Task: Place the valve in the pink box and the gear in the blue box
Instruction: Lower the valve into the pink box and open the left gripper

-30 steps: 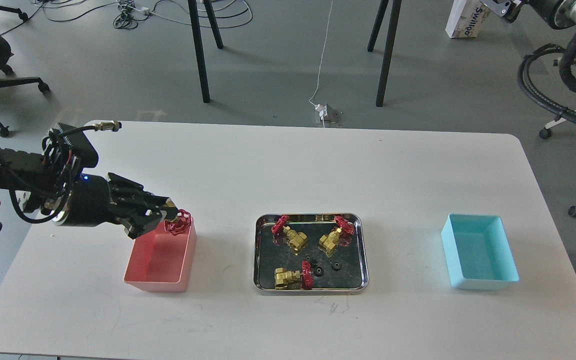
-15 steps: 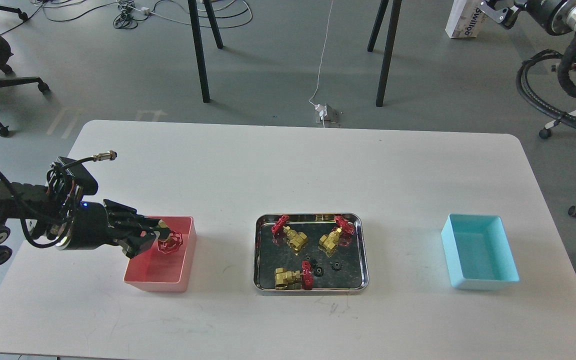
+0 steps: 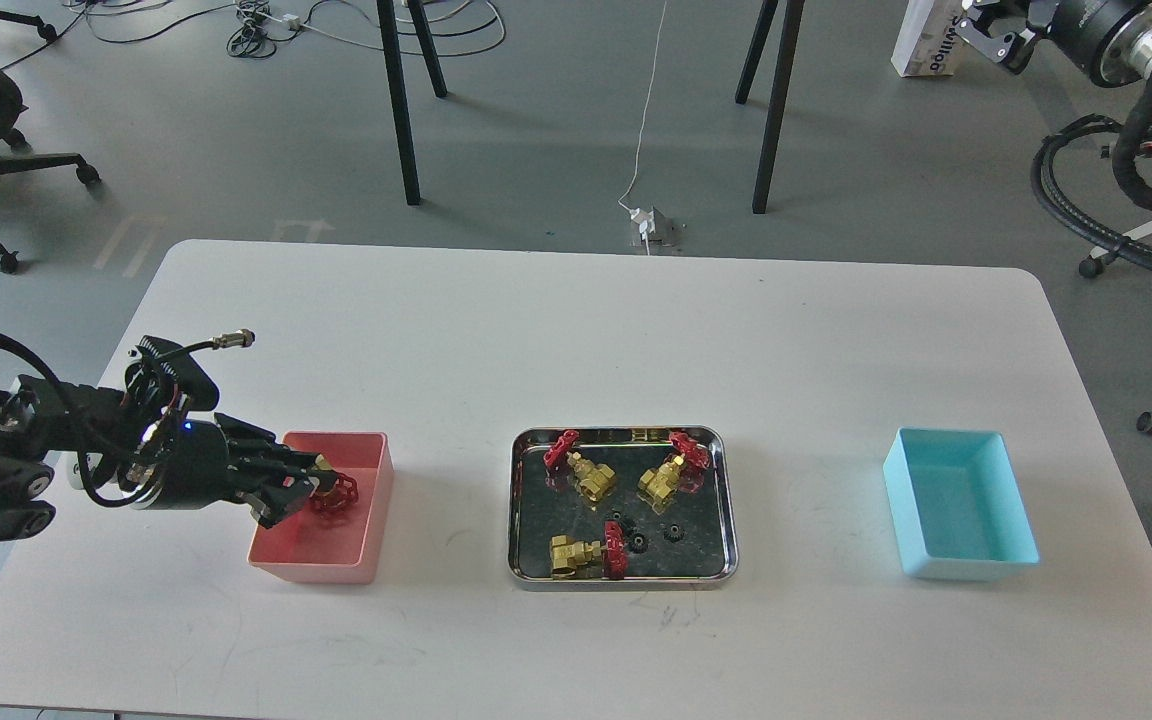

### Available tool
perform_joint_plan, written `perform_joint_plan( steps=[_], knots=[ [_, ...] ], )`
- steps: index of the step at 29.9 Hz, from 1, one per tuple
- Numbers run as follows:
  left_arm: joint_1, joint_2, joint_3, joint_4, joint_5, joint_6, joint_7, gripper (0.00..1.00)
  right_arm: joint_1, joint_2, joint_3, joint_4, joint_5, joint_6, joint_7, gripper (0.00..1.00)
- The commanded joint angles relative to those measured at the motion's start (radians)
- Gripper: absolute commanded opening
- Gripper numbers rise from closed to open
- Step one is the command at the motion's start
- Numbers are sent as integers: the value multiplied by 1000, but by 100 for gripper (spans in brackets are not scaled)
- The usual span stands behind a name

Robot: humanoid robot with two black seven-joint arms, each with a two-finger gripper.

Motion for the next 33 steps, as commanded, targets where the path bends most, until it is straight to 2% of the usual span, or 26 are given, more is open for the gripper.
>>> perform_joint_plan(
  steps=[1, 12, 20, 24, 29, 31, 33],
  knots=[
    [4, -3, -2, 1, 0, 0, 0, 13, -7, 0, 0, 0, -1, 0, 2, 100],
    [12, -1, -3, 0, 0, -1, 0, 33, -10, 0, 3, 0, -1, 0, 0, 100],
    [4, 8, -6, -23, 0, 2, 0, 40, -15, 0, 3, 3, 1, 0, 0, 100],
    [0, 28, -51, -31, 0, 0, 0, 45, -15, 0, 0, 3, -1, 0, 0, 100],
    [-5, 138, -251, -80, -5, -29, 0, 49, -16, -3, -12, 24, -4, 20, -8, 100],
    [-6, 204, -397, -139, -14, -90, 0, 49, -16, -17, -31, 52, -33, 76, -29, 100],
    [3, 280, -570, -212, -34, -205, 0, 49, -3, -23, -96, 70, -107, 132, -43, 100]
  ],
)
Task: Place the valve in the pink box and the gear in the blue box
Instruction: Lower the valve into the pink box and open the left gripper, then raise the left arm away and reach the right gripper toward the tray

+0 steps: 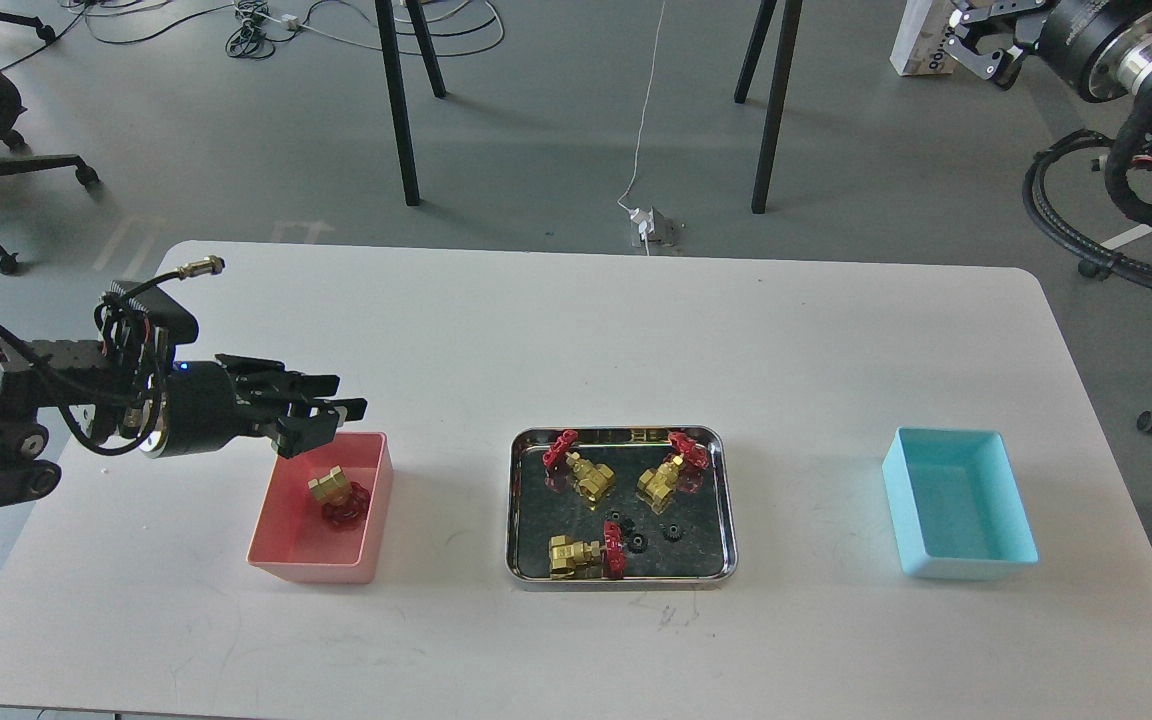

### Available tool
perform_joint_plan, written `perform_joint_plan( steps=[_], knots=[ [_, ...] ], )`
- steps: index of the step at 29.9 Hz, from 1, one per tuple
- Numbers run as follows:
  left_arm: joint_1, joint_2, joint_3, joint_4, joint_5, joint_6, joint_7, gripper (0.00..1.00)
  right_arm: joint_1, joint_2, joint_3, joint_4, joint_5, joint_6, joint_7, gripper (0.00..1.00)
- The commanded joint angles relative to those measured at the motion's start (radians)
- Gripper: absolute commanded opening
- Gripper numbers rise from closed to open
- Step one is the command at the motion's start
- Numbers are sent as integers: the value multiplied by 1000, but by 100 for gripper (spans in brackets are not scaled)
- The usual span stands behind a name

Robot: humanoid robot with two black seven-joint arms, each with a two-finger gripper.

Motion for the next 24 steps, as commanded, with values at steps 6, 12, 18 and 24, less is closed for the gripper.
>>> perform_joint_plan(
  steps=[6, 12, 18, 24],
  knots=[
    [99, 110, -633, -174, -518, -388, 0, 50, 99, -52, -293, 151, -411, 218, -25, 100],
    [154, -14, -926, -153, -997, -474, 0, 55, 288, -95, -625, 374, -743, 324, -20, 100],
    [205, -163, -1048, 23, -1319, -698, 0, 91, 340, -68, -838, 561, -1104, 324, -14, 100],
    [291, -236, -1049, 68, -1315, -698, 0, 98, 354, 123, -1091, 549, -1353, 324, -13, 98]
  ],
)
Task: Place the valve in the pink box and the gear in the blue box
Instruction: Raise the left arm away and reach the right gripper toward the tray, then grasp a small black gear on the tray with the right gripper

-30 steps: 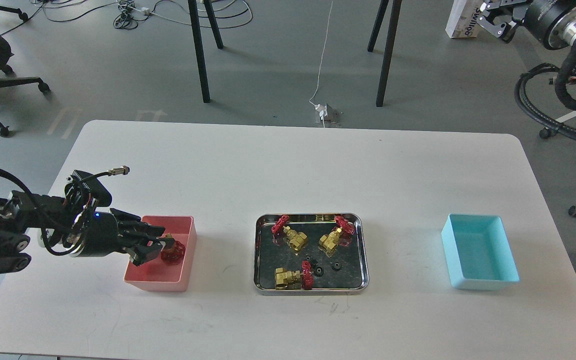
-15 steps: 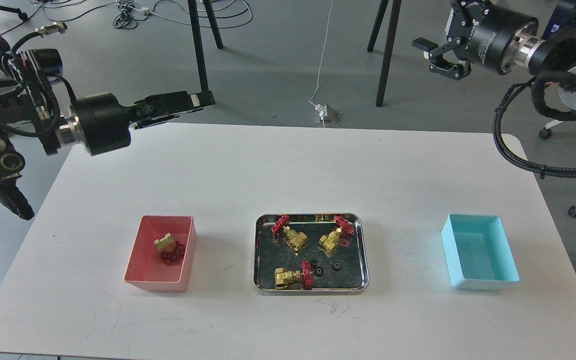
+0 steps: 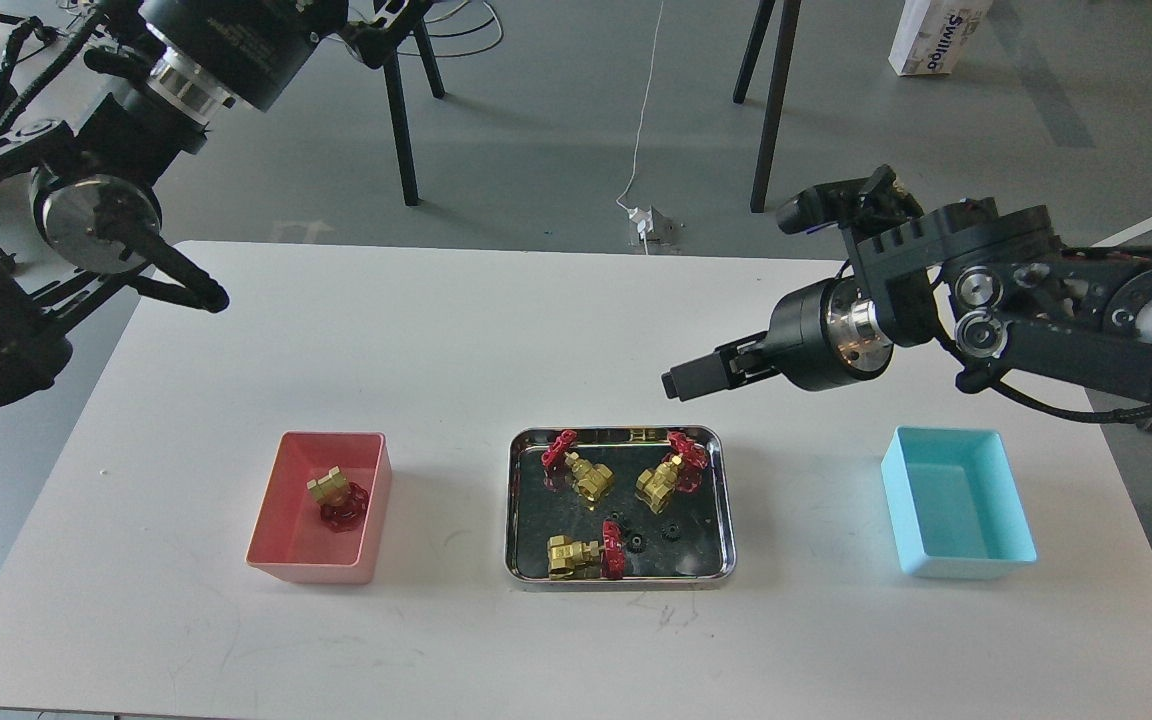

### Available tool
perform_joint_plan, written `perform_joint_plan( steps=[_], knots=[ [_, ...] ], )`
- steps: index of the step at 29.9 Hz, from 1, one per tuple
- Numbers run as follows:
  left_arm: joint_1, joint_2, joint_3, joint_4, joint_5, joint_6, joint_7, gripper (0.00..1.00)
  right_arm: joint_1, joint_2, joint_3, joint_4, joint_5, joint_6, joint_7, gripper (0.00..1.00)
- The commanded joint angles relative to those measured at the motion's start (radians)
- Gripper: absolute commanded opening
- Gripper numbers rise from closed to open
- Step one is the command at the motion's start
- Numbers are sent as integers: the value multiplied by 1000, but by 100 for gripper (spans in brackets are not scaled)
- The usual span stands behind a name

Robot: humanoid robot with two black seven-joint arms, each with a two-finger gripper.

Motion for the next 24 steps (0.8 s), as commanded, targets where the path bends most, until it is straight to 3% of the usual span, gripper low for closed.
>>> perform_joint_plan(
  steps=[1, 3, 7, 10, 15, 24],
  knots=[
    [50, -30, -1, 6, 2, -2, 0, 99, 1, 90, -119, -20, -106, 0, 0, 97],
    [65, -36, -3, 6, 2, -2, 0, 99, -2, 140, -141, -37, -125, 0, -2, 93],
    [74, -36, -3, 6, 2, -2, 0, 99, 0, 209, -159, -71, -128, 0, -3, 74],
    [76, -36, -3, 6, 2, -2, 0, 99, -6, 248, -164, -101, -132, 0, -8, 67],
    [93, -38, -1, 11, 2, -2, 0, 99, -13, 320, -239, -140, -143, 0, -14, 64],
    [100, -38, -1, 18, 2, -2, 0, 99, -51, 317, -263, -163, -143, 0, -17, 64]
  ],
)
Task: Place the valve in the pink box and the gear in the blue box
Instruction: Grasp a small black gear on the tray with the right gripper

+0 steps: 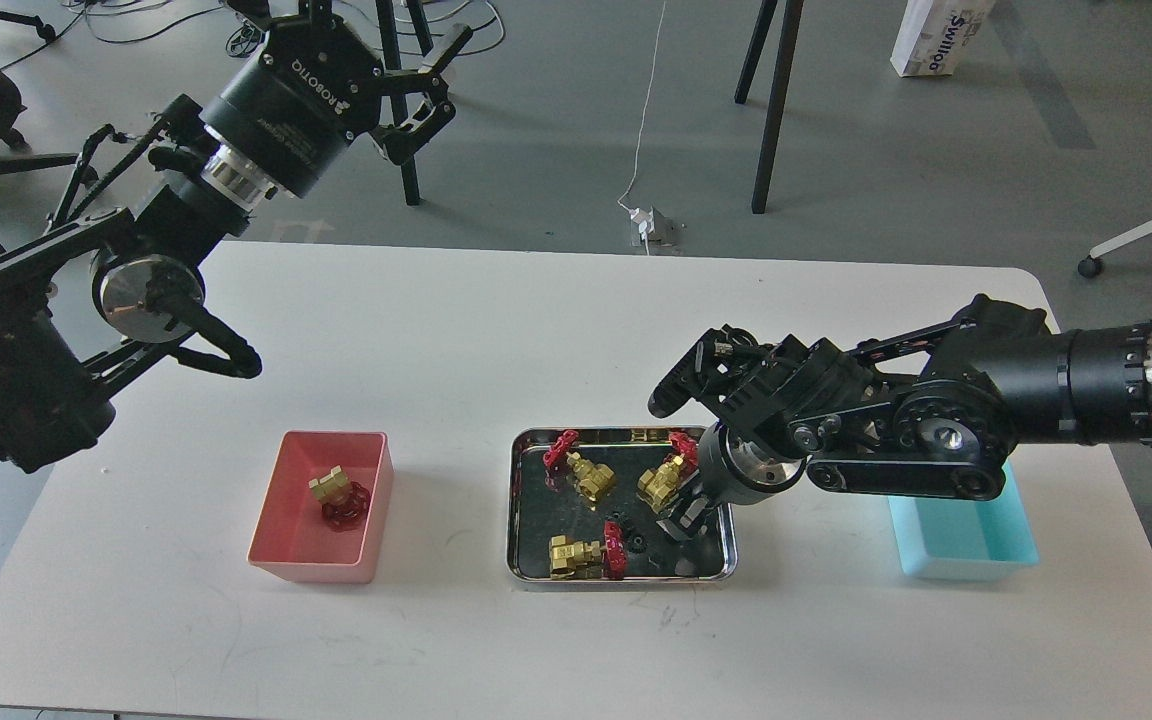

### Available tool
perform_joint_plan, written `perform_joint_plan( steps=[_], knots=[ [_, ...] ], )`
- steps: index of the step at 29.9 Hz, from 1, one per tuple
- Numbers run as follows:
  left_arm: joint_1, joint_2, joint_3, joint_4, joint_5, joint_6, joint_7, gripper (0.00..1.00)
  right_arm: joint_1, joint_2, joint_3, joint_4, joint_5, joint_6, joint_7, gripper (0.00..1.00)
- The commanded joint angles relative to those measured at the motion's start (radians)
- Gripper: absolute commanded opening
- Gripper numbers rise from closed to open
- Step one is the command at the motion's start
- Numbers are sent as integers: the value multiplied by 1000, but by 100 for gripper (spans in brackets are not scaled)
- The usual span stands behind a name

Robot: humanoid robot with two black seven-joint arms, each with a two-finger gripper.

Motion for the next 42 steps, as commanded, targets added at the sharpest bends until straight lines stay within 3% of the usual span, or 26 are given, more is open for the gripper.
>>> perform_joint_plan(
  steps=[1, 35, 38, 42],
  knots=[
    [-1, 0, 0, 2, 0, 0, 0, 99, -40, -8, -1, 0, 0, 0, -1, 64],
    [31, -2, 0, 2, 8, 0, 0, 99, -86, 54, -4, -87, 0, 0, 0, 63],
    [38, 0, -1, 2, 9, 0, 0, 99, -99, 58, -3, -112, 0, 0, 0, 53],
    [42, -2, -1, 5, 9, 0, 0, 99, -97, 78, -1, -129, 0, 0, 0, 51]
  ],
)
